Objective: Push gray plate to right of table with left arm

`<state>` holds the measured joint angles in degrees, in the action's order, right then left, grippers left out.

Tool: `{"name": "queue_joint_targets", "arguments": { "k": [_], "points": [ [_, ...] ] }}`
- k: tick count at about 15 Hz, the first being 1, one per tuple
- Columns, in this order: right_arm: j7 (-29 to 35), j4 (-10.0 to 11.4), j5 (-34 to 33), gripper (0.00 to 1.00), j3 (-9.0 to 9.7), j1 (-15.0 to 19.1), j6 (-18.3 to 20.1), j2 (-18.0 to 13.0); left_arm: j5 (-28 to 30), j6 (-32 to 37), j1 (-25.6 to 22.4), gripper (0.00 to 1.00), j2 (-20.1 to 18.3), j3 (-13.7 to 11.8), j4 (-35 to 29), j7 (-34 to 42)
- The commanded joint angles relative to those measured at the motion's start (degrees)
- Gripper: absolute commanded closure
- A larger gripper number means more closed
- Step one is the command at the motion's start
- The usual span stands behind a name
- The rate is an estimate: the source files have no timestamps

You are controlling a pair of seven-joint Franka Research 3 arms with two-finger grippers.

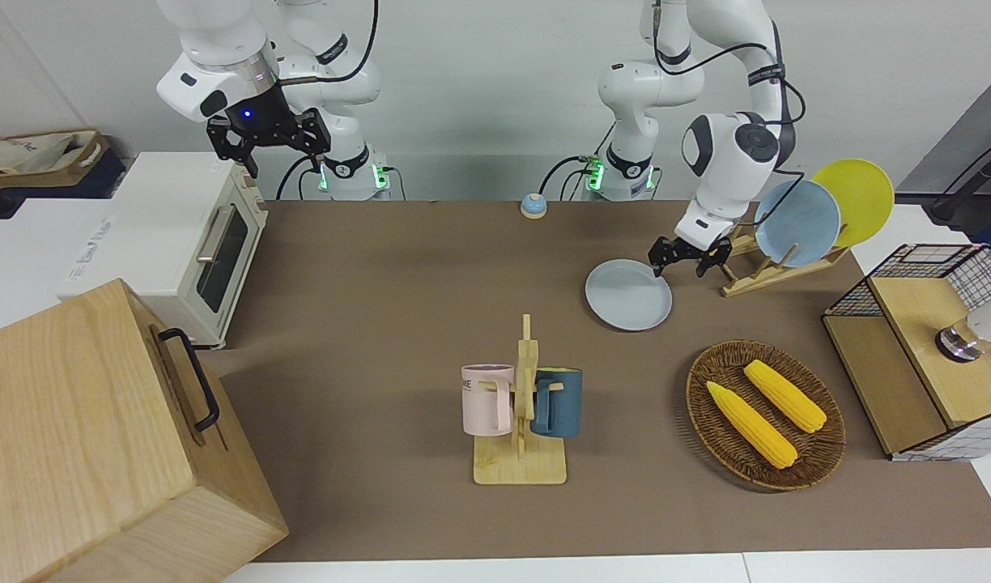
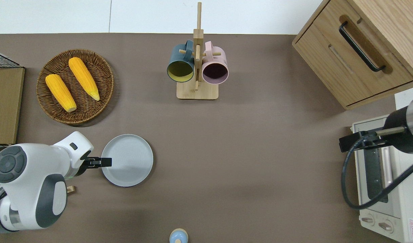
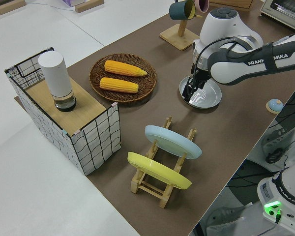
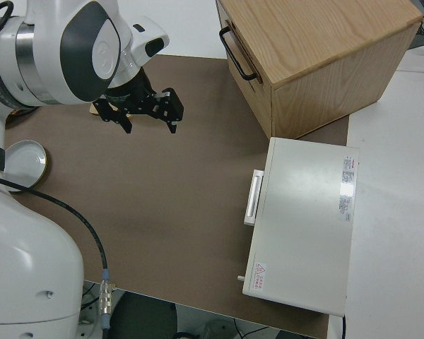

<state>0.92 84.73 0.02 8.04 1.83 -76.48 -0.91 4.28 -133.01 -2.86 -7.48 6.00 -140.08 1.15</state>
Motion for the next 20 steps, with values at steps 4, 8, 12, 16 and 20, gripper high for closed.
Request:
{"name": "queue_joint_targets", "arguments": {
  "k": [4,8,12,16,20],
  "points": [
    [0.66,-0.53,0.25,0.017,0.92,1.07,0.89,-0.14,0.82,-8.93,1.37,0.01,1.49,-0.46,-6.69,-0.89],
    [0.75,-0.53,0.25,0.017,0.92,1.07,0.89,-0.14,0.73,-9.63,1.28,0.01,2.91,-0.46,-6.69,-0.89],
    [0.75,-0.53,0.25,0.017,0.92,1.15,0.89,-0.14,0.73,-10.34,1.37,0.14,4.05,-0.46,-6.61,-0.89],
    [0.75,-0.53,0.25,0.017,0.92,1.15,0.89,-0.14,0.73,-9.64,1.28,0.75,3.44,-0.46,-6.25,-0.98],
    [0.75,-0.53,0.25,0.017,0.92,1.07,0.89,-0.14,0.73,-9.55,1.28,1.0,3.44,-0.37,-5.9,-0.89]
  ]
}}
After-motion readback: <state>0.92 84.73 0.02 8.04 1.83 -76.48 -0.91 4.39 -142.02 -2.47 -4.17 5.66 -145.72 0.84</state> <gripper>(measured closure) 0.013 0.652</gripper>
